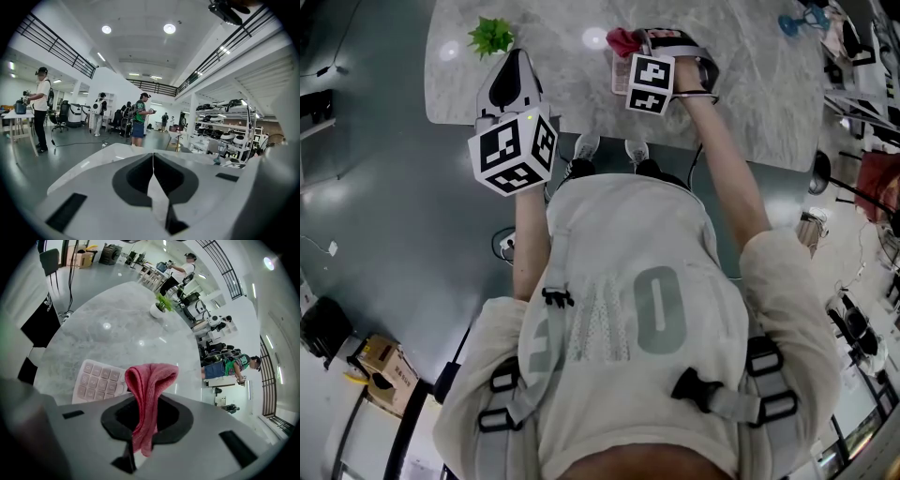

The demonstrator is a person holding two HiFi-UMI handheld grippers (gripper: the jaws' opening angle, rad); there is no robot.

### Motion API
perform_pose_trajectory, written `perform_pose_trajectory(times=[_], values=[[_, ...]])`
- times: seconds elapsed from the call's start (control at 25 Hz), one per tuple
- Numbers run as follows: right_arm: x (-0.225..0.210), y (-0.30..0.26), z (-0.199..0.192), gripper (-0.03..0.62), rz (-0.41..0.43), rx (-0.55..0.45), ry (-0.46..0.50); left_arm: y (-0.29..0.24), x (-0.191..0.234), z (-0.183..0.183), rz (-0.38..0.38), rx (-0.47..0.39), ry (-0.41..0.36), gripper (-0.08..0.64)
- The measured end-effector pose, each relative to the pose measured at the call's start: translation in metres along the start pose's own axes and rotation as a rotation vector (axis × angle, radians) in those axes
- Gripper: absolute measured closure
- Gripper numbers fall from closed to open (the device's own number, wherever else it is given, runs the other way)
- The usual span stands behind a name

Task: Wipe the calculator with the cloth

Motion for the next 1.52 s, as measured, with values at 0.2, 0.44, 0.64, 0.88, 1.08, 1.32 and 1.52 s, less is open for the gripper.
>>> perform_pose_trajectory(times=[0.2, 0.44, 0.64, 0.88, 1.08, 1.32, 1.52], values=[[0.003, -0.001, 0.000, 0.537, 0.012, -0.002, 0.001, 0.001, 0.000, 0.002, 0.003, -0.001, -0.002, 0.538], [0.017, -0.005, -0.001, 0.537, 0.050, 0.016, 0.009, 0.006, 0.008, 0.002, 0.018, -0.001, -0.003, 0.538], [0.023, -0.010, -0.002, 0.537, 0.060, 0.016, 0.002, 0.003, 0.014, -0.001, 0.031, 0.006, 0.001, 0.538], [0.000, -0.015, 0.001, 0.537, 0.012, 0.019, -0.095, -0.002, 0.011, -0.001, 0.026, 0.009, -0.002, 0.538], [0.009, -0.022, 0.003, 0.537, 0.035, 0.043, -0.084, -0.001, 0.009, -0.001, 0.016, 0.014, -0.007, 0.538], [0.025, -0.014, 0.004, 0.537, 0.070, 0.026, -0.081, -0.004, 0.009, -0.005, 0.015, 0.022, -0.004, 0.538], [0.038, -0.008, 0.006, 0.537, 0.109, 0.013, -0.115, -0.006, 0.005, -0.008, -0.002, 0.027, 0.002, 0.538]])
Point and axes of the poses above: the fingertips, and each gripper's own axes: y backward along the fingers, x to its left, z out of its top, the point moved 3 cm from there along y, backward along the fingers, and after that the axes turned 11 degrees about -y, right-handed, at the moved point
